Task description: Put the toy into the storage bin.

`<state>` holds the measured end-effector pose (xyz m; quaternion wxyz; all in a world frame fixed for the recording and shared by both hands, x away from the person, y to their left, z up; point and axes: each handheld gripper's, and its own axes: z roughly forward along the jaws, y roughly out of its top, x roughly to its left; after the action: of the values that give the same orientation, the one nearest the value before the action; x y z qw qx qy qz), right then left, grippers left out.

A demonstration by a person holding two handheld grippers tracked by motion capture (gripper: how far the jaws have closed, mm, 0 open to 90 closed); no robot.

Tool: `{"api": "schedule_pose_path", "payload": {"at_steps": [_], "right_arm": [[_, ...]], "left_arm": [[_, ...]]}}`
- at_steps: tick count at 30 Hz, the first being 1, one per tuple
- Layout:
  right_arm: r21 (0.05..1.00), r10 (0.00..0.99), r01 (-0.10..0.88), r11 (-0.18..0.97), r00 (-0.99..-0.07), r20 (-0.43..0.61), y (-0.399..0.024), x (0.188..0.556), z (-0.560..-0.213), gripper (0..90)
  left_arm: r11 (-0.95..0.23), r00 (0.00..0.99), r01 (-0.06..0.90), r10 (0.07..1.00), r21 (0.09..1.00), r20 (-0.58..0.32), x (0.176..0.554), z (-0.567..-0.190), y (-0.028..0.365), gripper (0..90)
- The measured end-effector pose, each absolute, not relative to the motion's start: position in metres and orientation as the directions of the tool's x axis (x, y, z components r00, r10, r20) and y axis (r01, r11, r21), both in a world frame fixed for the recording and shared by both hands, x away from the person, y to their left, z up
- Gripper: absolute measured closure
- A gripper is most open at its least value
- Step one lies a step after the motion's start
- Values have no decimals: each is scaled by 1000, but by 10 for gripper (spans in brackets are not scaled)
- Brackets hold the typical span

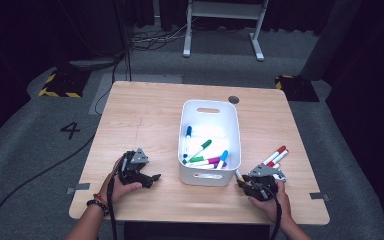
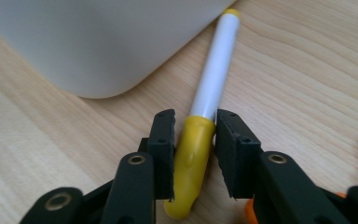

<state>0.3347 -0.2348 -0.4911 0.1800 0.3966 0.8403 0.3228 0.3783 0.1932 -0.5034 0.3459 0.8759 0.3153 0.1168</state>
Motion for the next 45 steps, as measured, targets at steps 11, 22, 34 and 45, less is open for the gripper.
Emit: {"api": "schedule_pose_path", "payload": {"at_steps": [11, 22, 34, 45], "right_arm": [[693, 828, 552, 464, -549, -116, -238, 336, -492, 741], [708, 834, 536, 460, -534, -138, -242, 338, -488, 753], [775, 853, 495, 393, -512, -106, -265, 339, -462, 752], [806, 835, 441, 394, -538, -115, -278, 345, -441, 753]], "left_arm": [[-562, 774, 471, 633, 680, -13, 378, -503, 193, 138], [-562, 774, 471, 633, 680, -13, 378, -503, 193, 138], [-562, 774, 472, 633, 680, -14, 378, -503, 193, 138], [-562, 774, 472, 633, 680, -13, 378, -503, 193, 138]]}}
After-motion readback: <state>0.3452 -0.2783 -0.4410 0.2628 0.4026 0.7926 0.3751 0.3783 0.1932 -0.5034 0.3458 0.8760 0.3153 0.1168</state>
